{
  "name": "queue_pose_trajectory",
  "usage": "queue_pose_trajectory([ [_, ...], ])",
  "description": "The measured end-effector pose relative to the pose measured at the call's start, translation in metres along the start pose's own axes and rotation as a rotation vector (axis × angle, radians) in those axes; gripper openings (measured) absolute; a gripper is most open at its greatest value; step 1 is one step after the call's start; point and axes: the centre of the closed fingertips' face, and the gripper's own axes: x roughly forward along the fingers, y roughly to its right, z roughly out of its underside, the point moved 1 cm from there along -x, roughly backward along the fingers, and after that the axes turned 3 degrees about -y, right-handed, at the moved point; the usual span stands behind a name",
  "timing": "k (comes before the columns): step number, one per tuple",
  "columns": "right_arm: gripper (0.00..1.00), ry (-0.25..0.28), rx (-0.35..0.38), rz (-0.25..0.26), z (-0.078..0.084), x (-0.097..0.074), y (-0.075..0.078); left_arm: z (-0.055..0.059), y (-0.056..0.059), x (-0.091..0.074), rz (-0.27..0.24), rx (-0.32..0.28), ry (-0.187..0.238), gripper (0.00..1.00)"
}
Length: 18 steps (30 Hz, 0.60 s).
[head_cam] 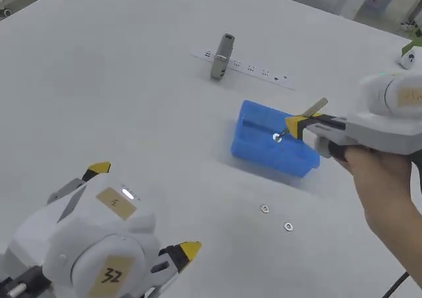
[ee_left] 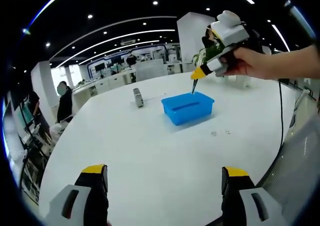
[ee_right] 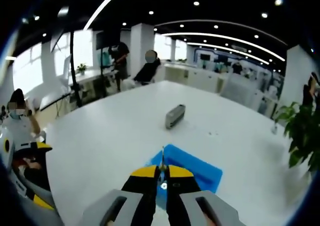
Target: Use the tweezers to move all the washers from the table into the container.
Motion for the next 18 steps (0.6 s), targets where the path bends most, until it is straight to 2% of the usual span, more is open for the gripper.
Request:
queue_pose_trajectory([
  [2, 0.02, 0.009, 0.015, 0.007, -0.002, 0.003, 0.002, 0.0, 0.0, 0.0, 0.0, 0.0, 0.0, 0.97],
  [4, 0.02, 0.015, 0.047, 0.027, -0.005, 0.016, 0.011, 0.0, 0.0, 0.0, 0.0, 0.0, -0.003, 0.97],
  [8, 0.02, 0.006, 0.072, 0.065, -0.001, 0.032, 0.023, 0.001, 0.0, 0.0, -0.001, -0.002, -0.004, 0.97],
  [14, 0.02, -0.051, 0.022, 0.078, 0.013, 0.053, 0.022, 0.001, 0.0, 0.001, -0.002, 0.0, -0.008, 0.96],
  [18, 0.02, -0.088, 0.024, 0.063, 0.026, 0.064, 0.018, 0.002, -0.001, 0.001, -0.004, -0.003, -0.009, 0.96],
])
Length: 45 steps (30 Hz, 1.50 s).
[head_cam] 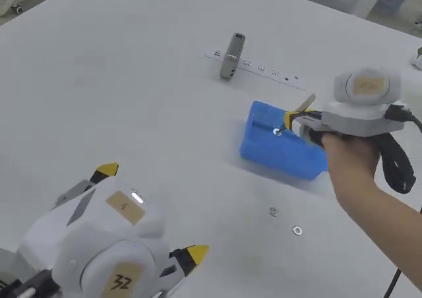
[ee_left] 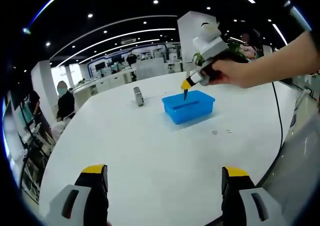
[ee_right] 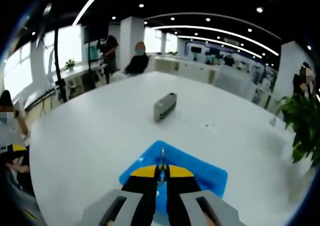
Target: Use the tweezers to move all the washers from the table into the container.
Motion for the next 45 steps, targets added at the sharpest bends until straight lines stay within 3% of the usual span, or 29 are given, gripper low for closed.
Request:
queue_pose_trajectory([
  [6, 0.02, -0.076, 0.012, -0.009, 0.026, 0.014, -0.001, 0.001, 0.0, 0.0, 0.0, 0.003, -0.003, 0.96],
  [16, 0.02, -0.121, 0.034, -0.016, 0.047, 0.021, -0.003, 0.001, 0.0, 0.0, 0.0, 0.005, -0.007, 0.96],
  [31, 0.04, -0.123, 0.034, -0.011, 0.044, 0.02, 0.001, 0.002, 0.0, 0.001, -0.002, 0.007, -0.01, 0.96],
  [45, 0.04, -0.04, -0.011, -0.001, 0.026, -0.009, 0.0, 0.002, 0.0, 0.001, -0.002, 0.011, -0.011, 0.96],
])
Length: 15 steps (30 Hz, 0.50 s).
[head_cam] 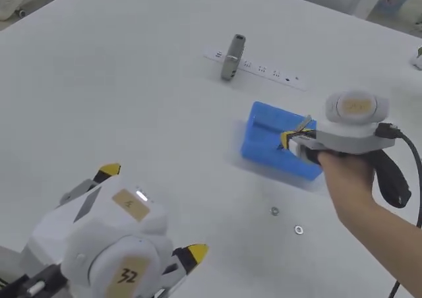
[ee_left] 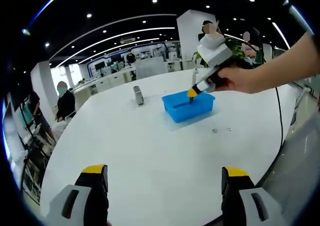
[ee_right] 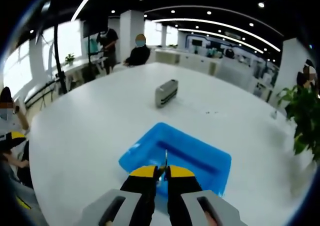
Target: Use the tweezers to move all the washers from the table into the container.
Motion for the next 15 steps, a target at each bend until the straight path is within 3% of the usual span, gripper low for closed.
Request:
queue_pose_trajectory([
  [4, 0.04, 0.049, -0.01, 0.009, -0.008, -0.022, -0.002, -0.001, 0.001, 0.0, 0.004, 0.004, 0.002, 0.96],
  [15, 0.04, 0.152, 0.015, 0.027, -0.03, -0.056, 0.0, -0.001, 0.001, -0.001, 0.006, 0.003, 0.006, 0.96],
])
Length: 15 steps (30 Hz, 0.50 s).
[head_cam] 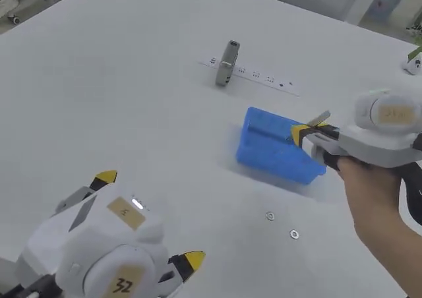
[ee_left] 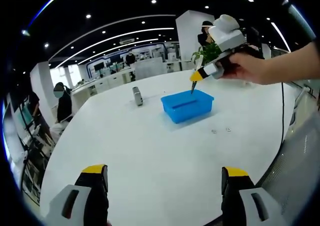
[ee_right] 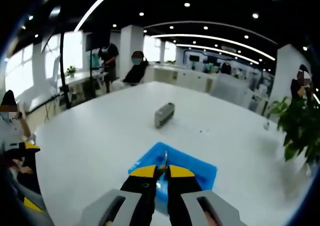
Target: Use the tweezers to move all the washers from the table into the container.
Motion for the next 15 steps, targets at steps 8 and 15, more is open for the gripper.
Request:
queue_pose_trajectory([
  [8, 0.03, 0.035, 0.049, 0.007, -0.001, -0.023, 0.006, 0.0, 0.0, 0.0, -0.002, -0.001, 0.0, 0.96],
  [15, 0.03, 0.012, 0.08, 0.039, 0.019, -0.039, 0.014, 0.0, 0.0, 0.0, -0.001, 0.004, 0.0, 0.96],
])
